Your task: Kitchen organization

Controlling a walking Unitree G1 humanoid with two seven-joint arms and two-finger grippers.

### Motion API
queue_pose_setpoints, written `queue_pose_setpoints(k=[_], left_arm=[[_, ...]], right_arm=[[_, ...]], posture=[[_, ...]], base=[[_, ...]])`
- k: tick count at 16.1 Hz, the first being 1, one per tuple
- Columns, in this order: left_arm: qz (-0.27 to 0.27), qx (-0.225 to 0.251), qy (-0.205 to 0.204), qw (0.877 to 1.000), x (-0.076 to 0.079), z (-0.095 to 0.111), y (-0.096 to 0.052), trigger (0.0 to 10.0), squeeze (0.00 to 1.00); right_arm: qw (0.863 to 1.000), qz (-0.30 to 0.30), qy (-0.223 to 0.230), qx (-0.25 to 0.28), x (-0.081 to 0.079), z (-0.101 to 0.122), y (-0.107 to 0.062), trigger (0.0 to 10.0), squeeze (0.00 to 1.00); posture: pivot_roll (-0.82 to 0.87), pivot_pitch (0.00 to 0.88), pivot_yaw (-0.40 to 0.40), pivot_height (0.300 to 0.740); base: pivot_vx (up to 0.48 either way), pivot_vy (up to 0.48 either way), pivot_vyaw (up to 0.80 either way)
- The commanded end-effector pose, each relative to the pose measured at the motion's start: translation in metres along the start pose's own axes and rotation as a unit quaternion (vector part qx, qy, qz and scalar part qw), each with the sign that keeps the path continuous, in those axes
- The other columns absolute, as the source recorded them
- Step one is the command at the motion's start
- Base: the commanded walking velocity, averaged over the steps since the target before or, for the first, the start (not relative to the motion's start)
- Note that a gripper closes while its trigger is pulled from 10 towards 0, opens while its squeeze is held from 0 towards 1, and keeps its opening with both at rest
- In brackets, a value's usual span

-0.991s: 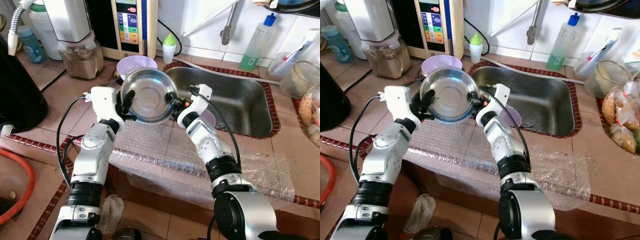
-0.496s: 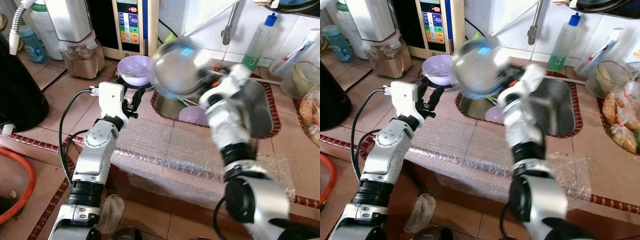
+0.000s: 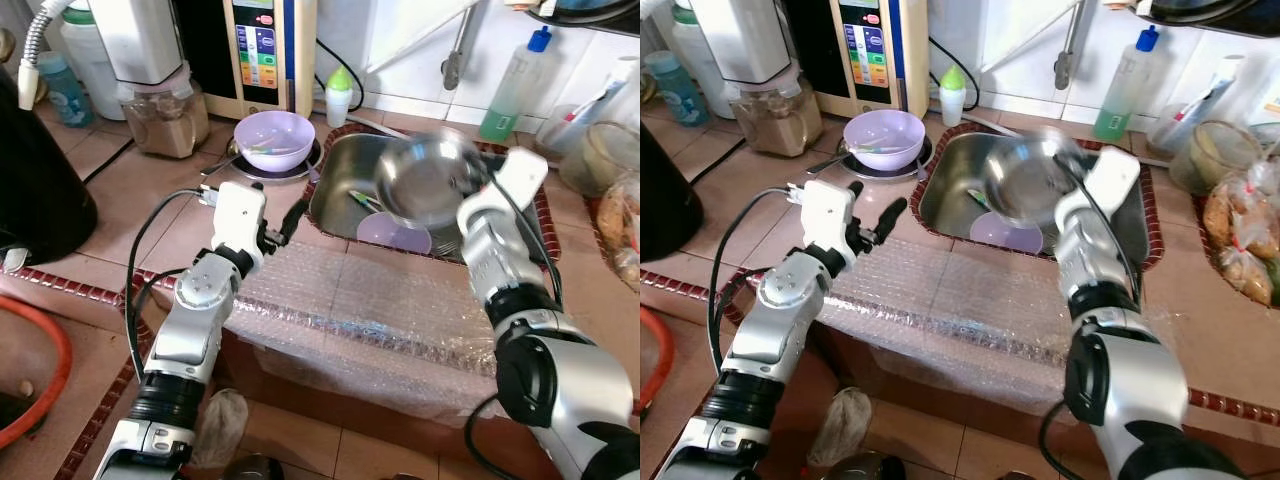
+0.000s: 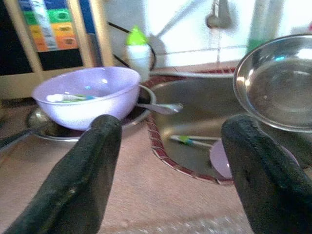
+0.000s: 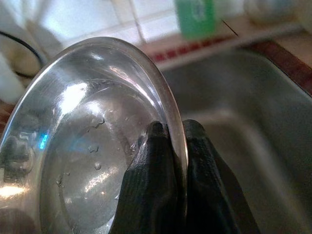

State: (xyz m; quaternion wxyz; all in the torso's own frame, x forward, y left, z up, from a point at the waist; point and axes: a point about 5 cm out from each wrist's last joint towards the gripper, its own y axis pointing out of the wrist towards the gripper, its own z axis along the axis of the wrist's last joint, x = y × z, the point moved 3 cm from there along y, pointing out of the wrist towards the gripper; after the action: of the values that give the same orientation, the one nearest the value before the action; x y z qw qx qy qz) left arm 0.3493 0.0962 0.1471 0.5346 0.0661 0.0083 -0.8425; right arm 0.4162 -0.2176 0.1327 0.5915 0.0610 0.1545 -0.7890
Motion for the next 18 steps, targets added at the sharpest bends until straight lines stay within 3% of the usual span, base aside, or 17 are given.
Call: queue_pose_setpoints(k=[1,3,4,5,10,12,13,18], left_arm=[[-0.008,-0.01,0.009,1.0,0.004,-0.006,-0.002,10.0,1.0],[-0.008,-0.017,0.016,1.0,0.004,-0.01,-0.005,10.0,1.0],[-0.008,-0.018,0.019,1.0,0.005,-0.011,-0.006,10.0,1.0],[-0.01,-0.019,0.022,1.0,0.005,-0.011,-0.006,10.0,1.0],[-0.01,-0.026,0.033,0.999,0.006,-0.013,-0.006,10.0,1.0],[-0.01,-0.028,0.035,0.999,0.006,-0.014,-0.007,10.0,1.0],[-0.01,-0.03,0.037,0.999,0.006,-0.015,-0.007,10.0,1.0],[-0.007,-0.034,0.038,0.999,0.007,-0.016,-0.008,10.0,1.0]], right_arm=[[1.0,-0.015,-0.009,0.005,0.006,0.001,0.0,0.0,0.0],[0.999,-0.03,-0.033,-0.001,0.011,-0.005,-0.001,0.0,0.0],[0.999,-0.036,-0.035,-0.009,0.011,-0.01,-0.002,1.8,0.0],[0.998,-0.042,-0.034,-0.029,0.011,-0.021,-0.004,10.0,0.0],[0.997,-0.04,-0.017,-0.07,0.007,-0.044,-0.009,10.0,0.0],[0.996,-0.045,-0.007,-0.078,0.009,-0.048,-0.01,10.0,0.05],[0.995,-0.054,0.004,-0.086,0.013,-0.052,-0.011,10.0,1.0],[0.994,-0.056,0.006,-0.099,0.013,-0.059,-0.013,10.0,1.0]], posture=[[0.04,0.0,0.014,0.74],[0.04,0.0,0.015,0.74],[0.04,0.0,0.015,0.74],[0.05,0.0,0.014,0.74],[0.05,0.0,0.014,0.74],[0.05,0.0,0.014,0.74],[0.05,0.0,0.009,0.74],[0.05,0.0,0.006,0.74]], base=[[0.0,0.0,0.0],[0.0,0.0,0.0],[0.0,0.0,0.0],[0.0,0.0,0.0],[0.0,0.0,0.0],[0.0,0.0,0.0],[0.0,0.0,0.0],[0.0,0.0,0.0]])
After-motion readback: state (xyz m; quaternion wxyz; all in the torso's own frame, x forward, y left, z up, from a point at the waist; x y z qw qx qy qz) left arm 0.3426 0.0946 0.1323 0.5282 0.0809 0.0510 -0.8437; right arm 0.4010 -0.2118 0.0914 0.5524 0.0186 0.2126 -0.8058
